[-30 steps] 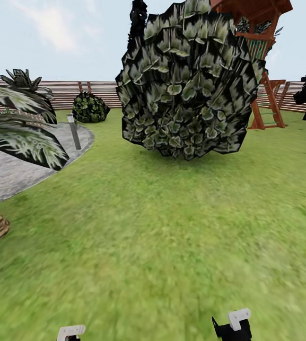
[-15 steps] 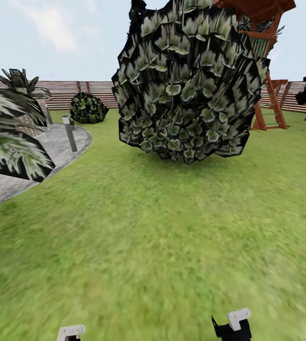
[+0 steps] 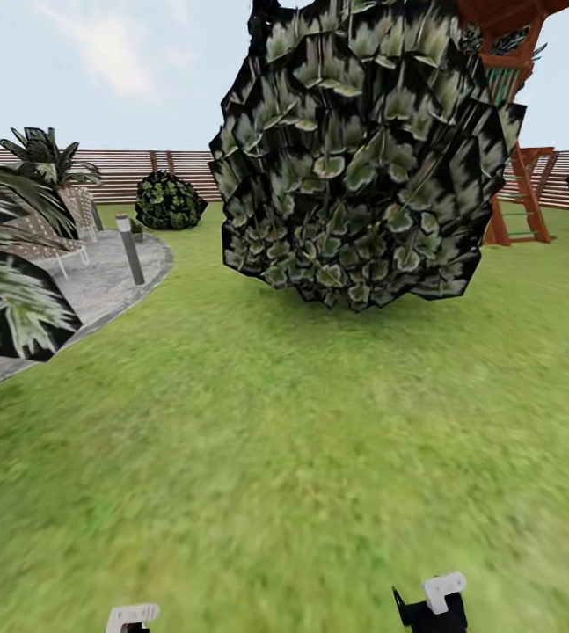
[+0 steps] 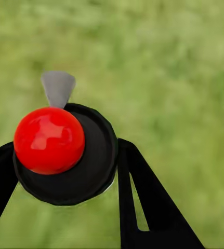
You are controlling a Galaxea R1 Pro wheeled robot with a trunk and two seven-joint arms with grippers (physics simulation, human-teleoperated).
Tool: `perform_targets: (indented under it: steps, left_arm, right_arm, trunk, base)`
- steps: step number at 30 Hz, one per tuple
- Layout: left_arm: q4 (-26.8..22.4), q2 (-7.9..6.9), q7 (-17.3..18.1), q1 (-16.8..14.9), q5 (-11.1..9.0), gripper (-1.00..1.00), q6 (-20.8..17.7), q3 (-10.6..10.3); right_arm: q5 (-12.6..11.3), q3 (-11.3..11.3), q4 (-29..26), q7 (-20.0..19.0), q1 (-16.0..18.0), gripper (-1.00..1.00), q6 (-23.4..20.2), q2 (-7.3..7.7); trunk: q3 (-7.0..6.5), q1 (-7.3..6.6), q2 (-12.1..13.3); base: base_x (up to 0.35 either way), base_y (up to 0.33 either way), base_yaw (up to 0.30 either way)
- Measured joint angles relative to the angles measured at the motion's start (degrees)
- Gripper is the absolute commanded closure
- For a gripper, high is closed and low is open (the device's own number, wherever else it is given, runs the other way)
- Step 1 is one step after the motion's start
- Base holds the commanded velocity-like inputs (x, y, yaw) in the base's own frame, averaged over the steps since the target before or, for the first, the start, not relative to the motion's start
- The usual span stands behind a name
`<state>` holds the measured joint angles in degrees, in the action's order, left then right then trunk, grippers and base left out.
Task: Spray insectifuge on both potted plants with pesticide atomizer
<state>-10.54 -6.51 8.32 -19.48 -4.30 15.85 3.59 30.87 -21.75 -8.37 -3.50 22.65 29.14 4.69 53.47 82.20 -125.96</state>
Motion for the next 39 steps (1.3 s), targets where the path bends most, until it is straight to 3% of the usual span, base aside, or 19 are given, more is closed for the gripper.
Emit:
perform_targets:
  steps: [32,39]
  left_arm:
    - [-0.01,0.0,0.0,-0.02,0.0,1.0,-0.01,0.0]
    - [0.01,0.0,0.0,-0.01,0.0,1.0,0.0,0.0]
  right_arm:
    - [0.0,0.01,0.0,-0.01,0.0,-1.0,-0.03,-0.04]
    - [0.0,0.01,-0.01,-0.04,-0.01,-1.0,-0.03,0.01]
  trunk:
    - [0.0,0.0,0.0]
    - [0.0,0.0,0.0]
  base:
    - [0.337,-0.079,0.256]
    - [0.337,-0.078,0.111]
